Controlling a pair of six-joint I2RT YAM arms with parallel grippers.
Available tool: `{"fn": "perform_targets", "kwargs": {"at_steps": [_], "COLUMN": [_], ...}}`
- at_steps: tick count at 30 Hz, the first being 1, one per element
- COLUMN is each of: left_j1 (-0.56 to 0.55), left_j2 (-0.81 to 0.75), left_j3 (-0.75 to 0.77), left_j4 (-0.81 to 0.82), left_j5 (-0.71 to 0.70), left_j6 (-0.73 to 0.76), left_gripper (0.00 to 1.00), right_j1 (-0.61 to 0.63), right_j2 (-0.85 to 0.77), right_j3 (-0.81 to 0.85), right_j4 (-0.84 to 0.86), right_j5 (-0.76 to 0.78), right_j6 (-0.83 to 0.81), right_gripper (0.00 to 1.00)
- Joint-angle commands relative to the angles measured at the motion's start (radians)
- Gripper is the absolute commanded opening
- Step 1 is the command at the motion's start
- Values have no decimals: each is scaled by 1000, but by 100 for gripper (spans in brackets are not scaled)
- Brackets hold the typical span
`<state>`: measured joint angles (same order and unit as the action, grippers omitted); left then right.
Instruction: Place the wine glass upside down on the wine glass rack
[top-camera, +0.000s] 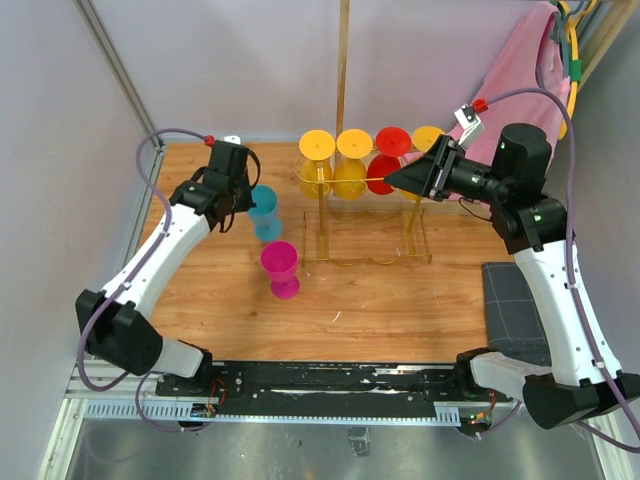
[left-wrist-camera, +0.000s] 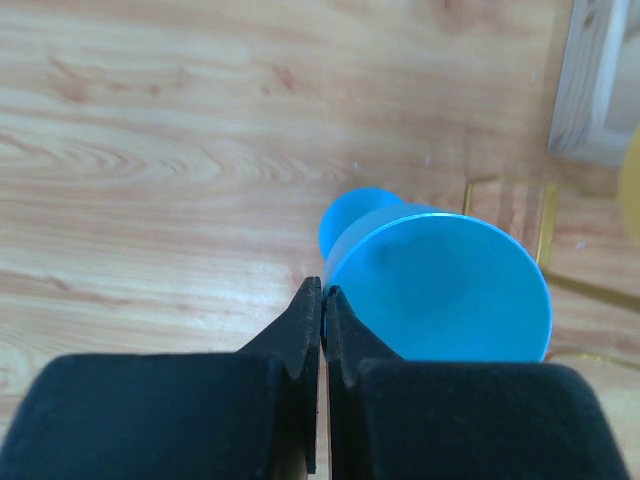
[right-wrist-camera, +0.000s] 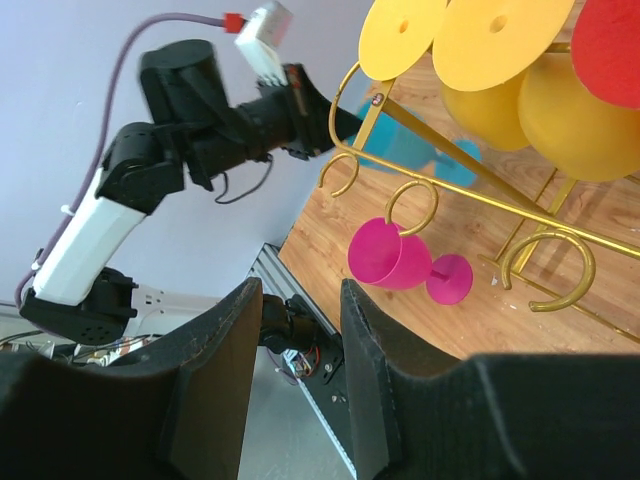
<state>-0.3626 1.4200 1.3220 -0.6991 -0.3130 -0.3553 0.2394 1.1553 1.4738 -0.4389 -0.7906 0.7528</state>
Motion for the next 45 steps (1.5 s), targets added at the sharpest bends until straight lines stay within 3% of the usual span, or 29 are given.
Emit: {"fn": "perform_targets", "kwargs": {"at_steps": [1, 5, 11, 19, 23, 31, 33, 37, 41, 45], "left_j1": [-8, -7, -7, -8, -8, 28, 108, 266, 317, 333], "left_j2": [-105, -174, -331, -460, -450, -402, -390, -380, -327, -242], "left_j3": [99, 156, 172, 154, 166, 163, 133, -16, -137, -213], "left_j4": [21, 43, 202, 427, 487, 624, 700, 1034, 1412, 1849], "left_j5": [-200, -285, -231, 110, 337, 652, 784, 1018, 1128, 1170], "left_j6": [14, 14, 7, -123, -215, -332, -422, -776, -1072, -1385], "left_gripper": [0, 0, 0, 0, 0, 0, 0, 0, 0, 0], "right_j1": [-12, -12, -12, -12, -14, -58, -68, -85, -108, -120], "right_j2": [-32, -46, -67, -69, -65, -57, -57, -58, -53, -42], "right_j3": [-20, -36, -61, -69, -74, -87, -91, -93, -102, -138], "right_j4": [25, 52, 96, 114, 114, 114, 116, 128, 175, 359], "right_j5": [1, -5, -8, -2, 9, 22, 21, 18, -11, -102], "right_j6": [-30, -26, -24, -32, -42, -44, -44, -47, -31, 87], "right_gripper": [39, 39, 39, 39, 39, 39, 39, 40, 40, 40]}}
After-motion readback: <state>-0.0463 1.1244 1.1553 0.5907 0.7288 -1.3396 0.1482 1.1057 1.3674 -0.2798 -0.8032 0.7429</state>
